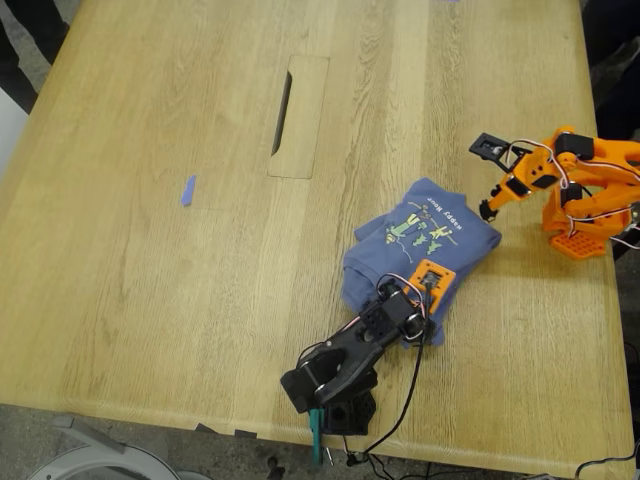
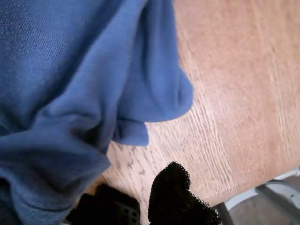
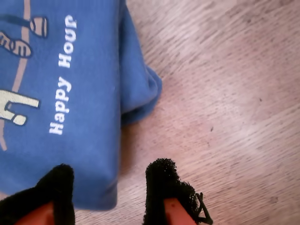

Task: Fold a T-shirt

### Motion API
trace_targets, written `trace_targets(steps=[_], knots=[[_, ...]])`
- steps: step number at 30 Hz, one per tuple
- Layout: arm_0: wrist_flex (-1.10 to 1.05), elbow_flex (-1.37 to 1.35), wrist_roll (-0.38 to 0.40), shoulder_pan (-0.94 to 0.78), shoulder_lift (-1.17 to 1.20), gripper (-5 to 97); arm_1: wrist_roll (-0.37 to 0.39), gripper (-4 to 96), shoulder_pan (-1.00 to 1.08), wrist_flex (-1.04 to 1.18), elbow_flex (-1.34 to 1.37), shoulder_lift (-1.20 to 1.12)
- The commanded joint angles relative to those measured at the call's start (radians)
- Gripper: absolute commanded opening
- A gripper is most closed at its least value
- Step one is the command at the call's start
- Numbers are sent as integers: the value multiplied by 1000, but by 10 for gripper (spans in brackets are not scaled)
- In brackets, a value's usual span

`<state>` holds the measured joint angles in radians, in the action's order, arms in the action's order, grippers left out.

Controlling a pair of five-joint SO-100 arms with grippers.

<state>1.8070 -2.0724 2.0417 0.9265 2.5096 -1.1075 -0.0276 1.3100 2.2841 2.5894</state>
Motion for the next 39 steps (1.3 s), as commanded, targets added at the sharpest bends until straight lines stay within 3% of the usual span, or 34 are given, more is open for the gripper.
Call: trace_targets(steps=[1,5,9,11,17,22,23,26,32,35,38,39], knots=[[28,74,44,-32,6,542,-5,262,-8,-23,-89,-41],[28,77,121,-11,0,537,-3,261,-11,-51,-143,-106],[-6,77,48,61,-11,391,0,261,-20,-106,-153,-146],[-15,80,80,140,-12,334,2,261,-21,-129,-158,-164],[-144,17,103,270,-11,289,2,261,-25,-181,-181,-210],[-189,0,78,249,-11,326,2,257,-35,-195,-199,-224],[-169,8,77,232,-11,357,2,257,-38,-195,-206,-230],[-146,25,63,181,-14,575,3,254,-52,-215,-227,-258],[-60,117,77,147,-72,756,14,247,-92,-241,-330,-353],[-132,181,51,183,-123,709,15,247,-114,-239,-370,-391],[-232,233,32,261,-179,548,18,247,-135,-247,-393,-420],[-242,252,34,278,-195,539,18,247,-141,-253,-405,-434]])
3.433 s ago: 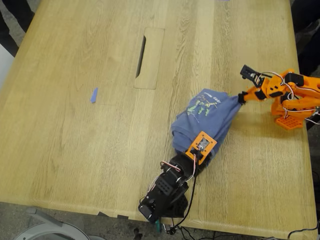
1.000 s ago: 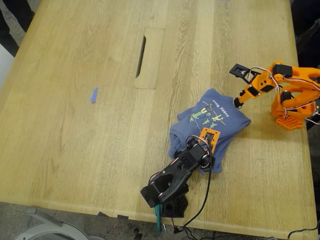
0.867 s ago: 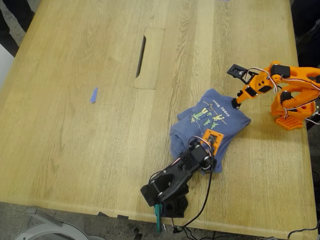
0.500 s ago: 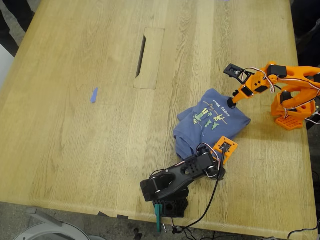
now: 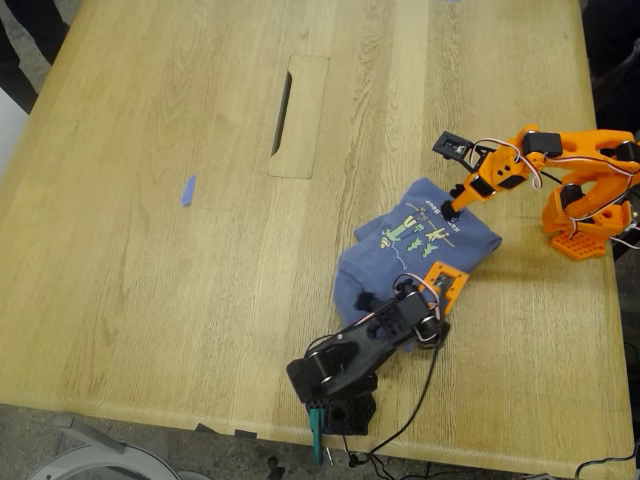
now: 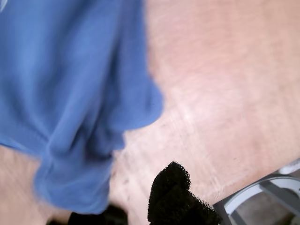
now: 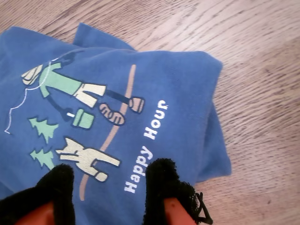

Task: Fold a T-shirt

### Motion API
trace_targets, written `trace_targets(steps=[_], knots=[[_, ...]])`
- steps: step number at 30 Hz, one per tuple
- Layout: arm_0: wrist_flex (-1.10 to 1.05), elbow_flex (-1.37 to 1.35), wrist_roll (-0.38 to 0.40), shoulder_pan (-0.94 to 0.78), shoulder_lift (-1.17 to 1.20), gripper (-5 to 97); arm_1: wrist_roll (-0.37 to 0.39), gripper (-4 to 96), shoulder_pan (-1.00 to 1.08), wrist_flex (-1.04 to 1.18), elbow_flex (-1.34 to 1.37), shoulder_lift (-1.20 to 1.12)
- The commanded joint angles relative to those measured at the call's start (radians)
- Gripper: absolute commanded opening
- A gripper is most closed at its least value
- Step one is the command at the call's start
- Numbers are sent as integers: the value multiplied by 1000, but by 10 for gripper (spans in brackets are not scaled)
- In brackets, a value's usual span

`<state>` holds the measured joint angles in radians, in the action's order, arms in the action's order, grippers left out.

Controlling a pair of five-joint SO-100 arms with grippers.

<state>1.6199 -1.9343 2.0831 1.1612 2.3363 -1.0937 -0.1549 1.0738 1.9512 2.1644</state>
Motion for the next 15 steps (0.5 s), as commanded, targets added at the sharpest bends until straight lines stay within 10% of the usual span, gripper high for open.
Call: trace_targets(steps=[1,8,15], knots=[[-67,126,-12,48,-37,539,5,247,-18,-25,-89,-26],[-249,34,-146,-152,-26,509,15,200,-83,-127,-173,-158],[-517,-144,-282,-480,58,273,37,99,-129,-178,-262,-268]])
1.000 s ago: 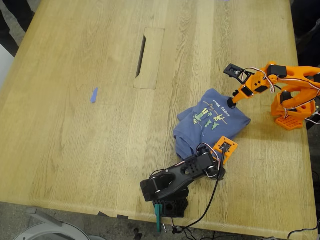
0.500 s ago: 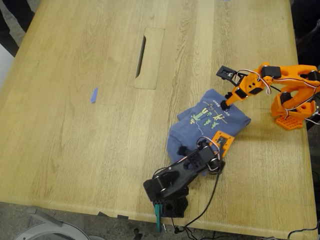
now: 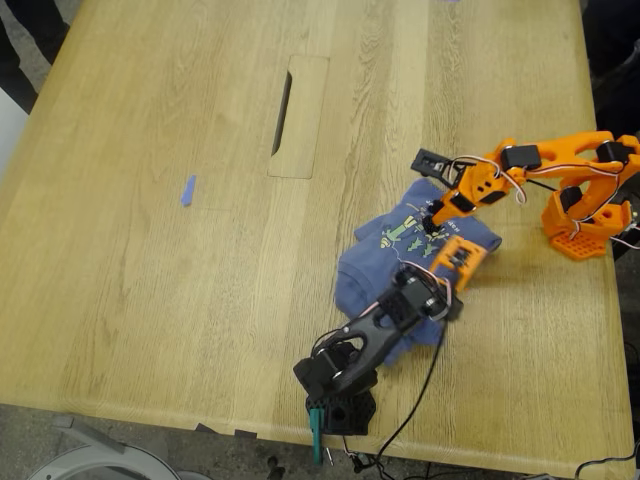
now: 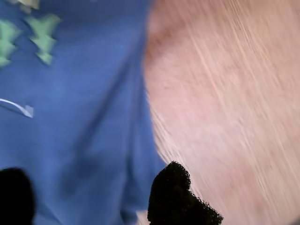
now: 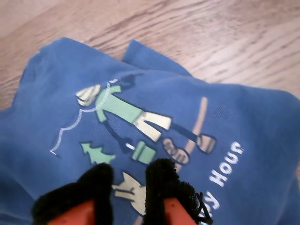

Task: Fold a T-shirt

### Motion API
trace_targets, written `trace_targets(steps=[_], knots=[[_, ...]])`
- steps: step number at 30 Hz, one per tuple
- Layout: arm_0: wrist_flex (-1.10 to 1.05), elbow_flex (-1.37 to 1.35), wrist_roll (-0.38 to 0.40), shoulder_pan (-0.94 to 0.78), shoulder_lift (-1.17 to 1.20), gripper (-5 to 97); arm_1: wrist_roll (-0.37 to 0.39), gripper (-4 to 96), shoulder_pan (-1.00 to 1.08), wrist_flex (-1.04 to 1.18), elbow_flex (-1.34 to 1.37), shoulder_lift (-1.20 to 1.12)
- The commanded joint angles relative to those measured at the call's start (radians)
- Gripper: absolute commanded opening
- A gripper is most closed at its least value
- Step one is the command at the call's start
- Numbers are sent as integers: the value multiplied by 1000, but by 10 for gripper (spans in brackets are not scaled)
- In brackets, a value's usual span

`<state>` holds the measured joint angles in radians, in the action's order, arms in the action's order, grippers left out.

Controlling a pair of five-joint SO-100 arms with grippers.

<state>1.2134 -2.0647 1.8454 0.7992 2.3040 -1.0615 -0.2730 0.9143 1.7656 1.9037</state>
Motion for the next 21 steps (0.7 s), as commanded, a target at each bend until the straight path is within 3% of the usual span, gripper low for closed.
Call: trace_targets(steps=[1,5,9,17,21], knots=[[-120,-29,-46,-160,100,251,6,79,-15,-20,-94,-23],[-130,-77,-55,-278,132,196,18,2,-43,-18,-163,-84],[-149,-126,-55,-342,147,213,34,1,-67,-38,-175,-120],[-396,-199,-54,-433,17,216,54,1,-124,-74,-262,-242],[-499,-206,-38,-445,-80,216,78,1,-150,-150,-152,-236]])
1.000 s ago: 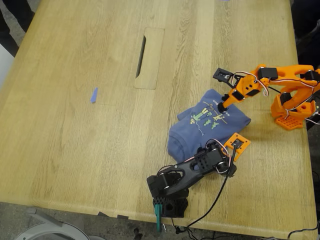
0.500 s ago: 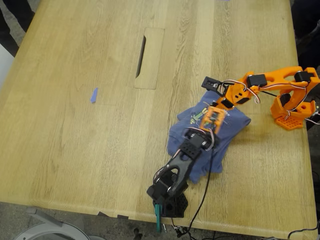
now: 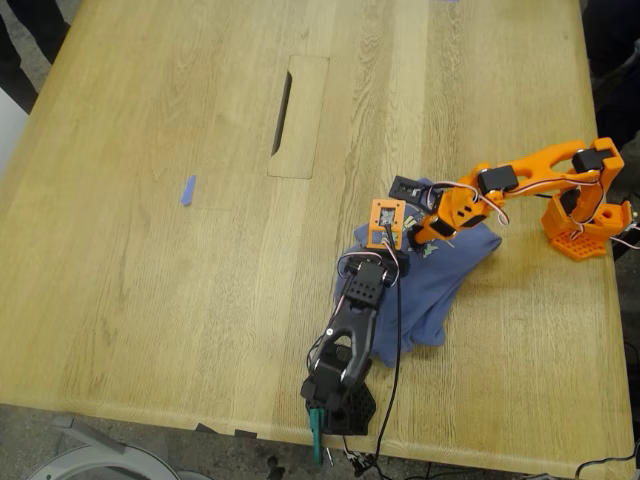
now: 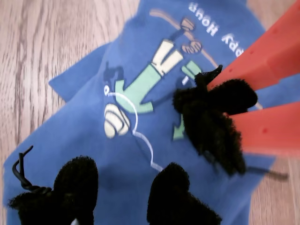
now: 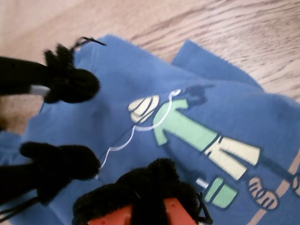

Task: Fold a T-shirt

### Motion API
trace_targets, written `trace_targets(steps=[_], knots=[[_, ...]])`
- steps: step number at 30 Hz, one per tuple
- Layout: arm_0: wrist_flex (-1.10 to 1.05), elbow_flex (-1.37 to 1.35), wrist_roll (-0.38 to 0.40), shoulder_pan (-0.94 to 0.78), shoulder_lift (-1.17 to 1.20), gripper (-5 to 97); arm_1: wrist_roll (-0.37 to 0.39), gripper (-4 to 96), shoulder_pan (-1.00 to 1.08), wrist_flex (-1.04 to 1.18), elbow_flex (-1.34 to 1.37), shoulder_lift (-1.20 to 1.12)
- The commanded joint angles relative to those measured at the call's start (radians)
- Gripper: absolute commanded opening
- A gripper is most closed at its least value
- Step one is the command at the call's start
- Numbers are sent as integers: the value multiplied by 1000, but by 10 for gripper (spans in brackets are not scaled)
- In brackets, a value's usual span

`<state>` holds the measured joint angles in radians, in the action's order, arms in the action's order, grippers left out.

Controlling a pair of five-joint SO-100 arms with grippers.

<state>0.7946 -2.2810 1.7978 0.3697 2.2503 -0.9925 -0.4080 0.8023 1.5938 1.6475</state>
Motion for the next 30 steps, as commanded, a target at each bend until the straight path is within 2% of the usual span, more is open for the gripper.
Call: trace_targets(steps=[1,6,12,20,30], knots=[[-107,3,14,-23,-44,216,14,1,-20,-66,71,35],[-213,-80,46,-72,-98,198,58,1,-28,-192,333,135],[-247,-189,48,-137,-106,197,84,1,-23,-242,558,258],[-250,-201,54,-258,-106,197,104,1,-20,-192,765,459],[-249,-213,58,-374,-92,197,112,1,21,-12,933,724]])
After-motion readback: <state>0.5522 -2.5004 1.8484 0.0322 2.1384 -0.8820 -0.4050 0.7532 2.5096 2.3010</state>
